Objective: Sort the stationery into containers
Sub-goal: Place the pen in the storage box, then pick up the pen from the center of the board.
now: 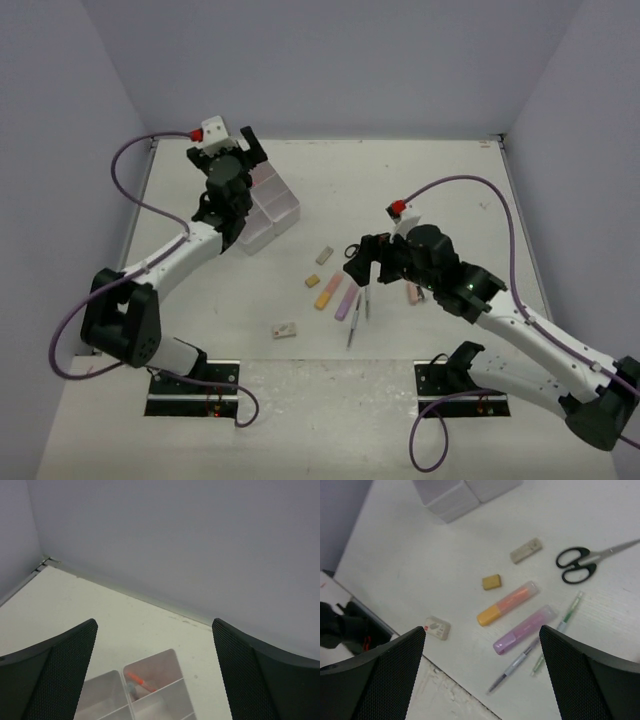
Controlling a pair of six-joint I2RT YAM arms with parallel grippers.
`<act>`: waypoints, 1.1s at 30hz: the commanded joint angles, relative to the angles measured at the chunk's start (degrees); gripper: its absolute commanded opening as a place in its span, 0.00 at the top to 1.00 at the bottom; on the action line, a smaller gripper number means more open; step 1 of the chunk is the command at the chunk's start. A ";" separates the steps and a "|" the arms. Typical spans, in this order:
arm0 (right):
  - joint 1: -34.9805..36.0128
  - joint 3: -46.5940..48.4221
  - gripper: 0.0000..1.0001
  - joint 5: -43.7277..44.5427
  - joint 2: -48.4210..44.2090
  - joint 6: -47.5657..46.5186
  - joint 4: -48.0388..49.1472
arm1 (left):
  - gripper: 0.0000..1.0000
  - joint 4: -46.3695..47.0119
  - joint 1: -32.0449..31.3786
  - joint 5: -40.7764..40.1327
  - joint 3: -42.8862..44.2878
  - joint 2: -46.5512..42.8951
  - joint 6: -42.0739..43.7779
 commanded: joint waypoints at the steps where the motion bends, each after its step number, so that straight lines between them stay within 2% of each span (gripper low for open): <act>1: -1.31 4.32 0.06 8.50 9.18 5.94 -7.55 | 0.00 -30.46 -1.10 -1.25 12.04 -9.58 -15.37; 3: -1.40 5.15 0.24 9.25 13.53 6.62 -8.66 | 0.00 -39.77 -1.13 5.47 15.66 -12.39 -18.69; 4: -1.40 4.96 0.31 10.22 15.43 7.46 -9.13 | 0.00 -43.22 -1.13 9.85 14.85 -15.19 -19.66; 7: -1.40 3.61 0.43 11.60 19.14 9.32 -8.83 | 0.00 -48.45 -1.22 17.54 10.08 -22.71 -20.66; 10: -1.40 2.64 0.55 14.18 22.39 10.86 -7.89 | 0.00 -54.00 -1.22 19.90 7.27 -26.95 -21.04; 11: -1.40 2.64 0.55 14.26 22.49 10.90 -7.89 | 0.00 -54.13 -1.22 20.78 6.65 -27.83 -21.03; 13: -1.48 3.41 0.67 15.91 26.44 11.74 -7.89 | 0.00 -57.41 -1.22 23.48 5.36 -29.92 -20.12; 20: -1.48 3.03 0.66 15.22 31.04 13.24 -7.10 | 0.00 -62.84 -1.22 24.86 4.88 -32.74 -16.96; 25: -1.48 2.79 0.68 13.97 33.64 13.25 -6.24 | 0.00 -62.87 -1.29 24.93 2.67 -33.93 -16.58; 27: -1.48 2.78 0.72 14.12 34.74 13.25 -6.30 | 0.00 -62.82 -1.22 25.25 2.08 -33.76 -16.56; 33: -1.57 1.61 0.73 12.97 36.45 13.65 -4.77 | 0.00 -62.42 -1.22 26.00 1.94 -33.68 -16.25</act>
